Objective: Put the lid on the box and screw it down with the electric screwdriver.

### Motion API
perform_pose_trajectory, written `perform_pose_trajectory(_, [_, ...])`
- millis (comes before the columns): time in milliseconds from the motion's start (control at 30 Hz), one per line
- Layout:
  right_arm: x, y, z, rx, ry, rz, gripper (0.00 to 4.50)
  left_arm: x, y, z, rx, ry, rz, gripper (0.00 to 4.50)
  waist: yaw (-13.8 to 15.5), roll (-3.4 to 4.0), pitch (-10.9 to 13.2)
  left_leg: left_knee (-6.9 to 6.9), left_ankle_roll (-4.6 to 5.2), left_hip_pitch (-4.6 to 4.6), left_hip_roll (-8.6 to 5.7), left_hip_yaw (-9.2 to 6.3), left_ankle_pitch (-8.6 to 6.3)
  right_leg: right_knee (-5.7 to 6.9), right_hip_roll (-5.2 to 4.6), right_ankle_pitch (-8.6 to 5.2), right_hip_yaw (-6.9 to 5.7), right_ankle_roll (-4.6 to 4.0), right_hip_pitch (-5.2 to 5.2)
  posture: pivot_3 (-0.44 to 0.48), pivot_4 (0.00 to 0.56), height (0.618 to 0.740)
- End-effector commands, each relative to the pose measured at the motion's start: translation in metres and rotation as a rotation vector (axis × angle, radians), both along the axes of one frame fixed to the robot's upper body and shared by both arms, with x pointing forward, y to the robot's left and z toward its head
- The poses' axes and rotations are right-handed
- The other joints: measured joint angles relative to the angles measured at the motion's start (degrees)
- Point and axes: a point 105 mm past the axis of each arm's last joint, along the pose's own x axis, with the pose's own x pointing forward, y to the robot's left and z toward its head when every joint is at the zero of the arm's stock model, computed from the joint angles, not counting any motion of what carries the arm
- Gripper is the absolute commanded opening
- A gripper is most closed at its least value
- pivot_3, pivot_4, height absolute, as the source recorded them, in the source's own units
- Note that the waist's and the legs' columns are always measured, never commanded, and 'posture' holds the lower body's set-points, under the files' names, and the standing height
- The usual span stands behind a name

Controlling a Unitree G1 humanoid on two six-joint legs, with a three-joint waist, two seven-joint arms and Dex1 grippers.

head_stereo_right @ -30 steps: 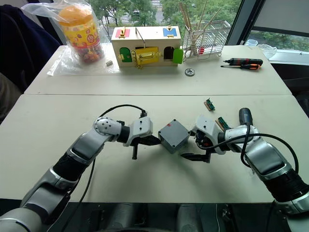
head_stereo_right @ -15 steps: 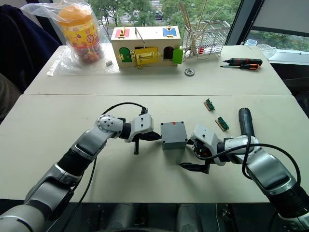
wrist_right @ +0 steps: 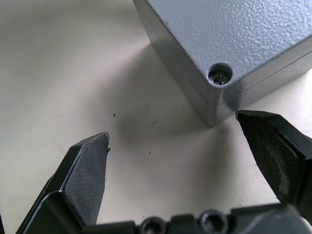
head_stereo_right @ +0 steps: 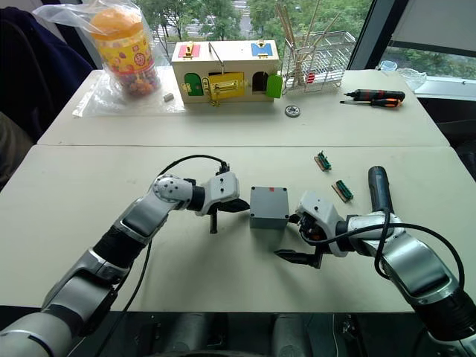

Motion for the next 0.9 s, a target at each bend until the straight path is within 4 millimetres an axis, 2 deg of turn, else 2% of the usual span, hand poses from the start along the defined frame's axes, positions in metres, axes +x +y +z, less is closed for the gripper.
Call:
perform_pose_trajectory(33, [0.004, -0.008, 0.02, 0.021, -0.061, -0.039, 4.48, -0.002, -0.003, 0.015, -0.03, -0.046, -0.024, 0.0, -0.03, 0.0, 0.0, 0.0, 0.0, 0.0, 0.0, 0.0, 0.0, 0.0, 0.0, 0.0, 0.0, 0.0, 0.0, 0.0, 0.15, 0.708])
perform_pose_trajectory(100, [0.012, -0.023, 0.031, 0.023, -0.083, -0.108, 4.48, -0.005, 0.001, 0.017, -0.03, -0.042, -0.028, 0.0, -0.05, 0.0, 0.0, 0.01, 0.0, 0.0, 0.01, 0.0, 0.0, 0.0, 0.0, 0.0, 0.0, 0.0, 0.0, 0.0, 0.15, 0.708])
perform_pose_trajectory(167, [0.026, -0.046, 0.055, 0.075, -0.126, -0.226, 4.48, -0.005, 0.009, 0.025, -0.049, -0.033, -0.011, 0.0, -0.14, 0.0, 0.0, 0.0, 0.0, 0.0, 0.02, 0.0, 0.0, 0.0, 0.0, 0.0, 0.0, 0.0, 0.0, 0.0, 0.15, 0.708])
perform_pose_trajectory(233, [0.039, -0.066, 0.081, 0.154, -0.184, -0.326, 4.48, -0.003, 0.015, 0.038, -0.107, -0.018, 0.022, 0.0, -0.2, 0.0, 0.0, 0.01, 0.0, 0.0, 0.03, 0.0, 0.0, 0.01, -0.01, 0.0, 0.01, 0.0, 0.0, 0.0, 0.15, 0.708])
perform_pose_trajectory(300, [0.052, -0.079, 0.095, 0.194, -0.247, -0.401, 4.48, -0.001, 0.016, 0.052, -0.19, 0.007, 0.048, 0.0, -0.18, 0.0, 0.0, 0.0, 0.0, 0.01, 0.04, 0.0, 0.0, 0.02, 0.0, 0.0, 0.01, 0.0, 0.0, 0.0, 0.15, 0.708])
perform_pose_trajectory(333, [0.056, -0.082, 0.098, 0.202, -0.265, -0.421, 4.48, -0.001, 0.016, 0.056, -0.215, 0.016, 0.054, 0.0, -0.09, 0.0, 0.0, 0.0, 0.0, 0.01, 0.04, -0.01, 0.0, 0.02, 0.0, 0.0, 0.01, 0.0, 0.0, 0.0, 0.15, 0.708])
perform_pose_trajectory(433, [0.087, -0.104, 0.101, 0.225, -0.381, -0.593, 4.48, 0.0, 0.015, 0.072, -0.329, 0.05, 0.082, 0.0, -0.22, -0.08, -0.03, -0.03, 0.0, 0.02, 0.02, 0.01, 0.0, 0.0, 0.02, 0.0, 0.0, 0.0, 0.01, 0.0, 0.15, 0.708])
perform_pose_trajectory(567, [0.124, -0.126, 0.072, 0.204, -0.437, -0.777, 4.48, -0.001, 0.012, 0.07, -0.327, 0.049, 0.091, 0.0, -0.27, -0.07, -0.04, -0.02, -0.02, 0.02, -0.04, 0.07, 0.01, 0.03, 0.0, 0.0, 0.02, 0.0, 0.01, 0.0, 0.15, 0.708])
perform_pose_trajectory(667, [0.137, -0.126, 0.061, 0.209, -0.456, -0.807, 3.78, -0.001, 0.012, 0.067, -0.32, 0.045, 0.109, 0.0, -0.29, -0.05, -0.03, -0.11, -0.06, 0.04, -0.03, 0.1, 0.04, 0.03, 0.04, 0.0, 0.02, 0.0, -0.02, 0.0, 0.15, 0.708])
perform_pose_trajectory(767, [0.145, -0.12, 0.053, 0.235, -0.457, -0.797, 2.63, 0.0, 0.014, 0.063, -0.308, 0.044, 0.126, 0.0, -0.46, -0.03, -0.02, -0.17, -0.09, 0.04, -0.02, 0.11, 0.05, 0.05, 0.07, 0.0, 0.03, 0.0, -0.02, 0.0, 0.15, 0.708])
perform_pose_trajectory(833, [0.148, -0.116, 0.051, 0.246, -0.461, -0.785, 1.71, -0.002, 0.015, 0.062, -0.309, 0.047, 0.126, 0.0, -0.44, -0.03, -0.02, -0.16, -0.11, 0.04, -0.02, 0.1, 0.06, 0.06, 0.07, 0.0, 0.03, 0.0, -0.02, 0.0, 0.15, 0.708])
perform_pose_trajectory(900, [0.151, -0.113, 0.05, 0.263, -0.461, -0.786, 1.71, -0.003, 0.015, 0.061, -0.306, 0.051, 0.128, 0.0, -0.43, -0.03, -0.02, -0.16, -0.12, 0.04, -0.01, 0.09, 0.07, 0.06, 0.08, 0.0, 0.03, 0.0, -0.02, 0.0, 0.15, 0.708])
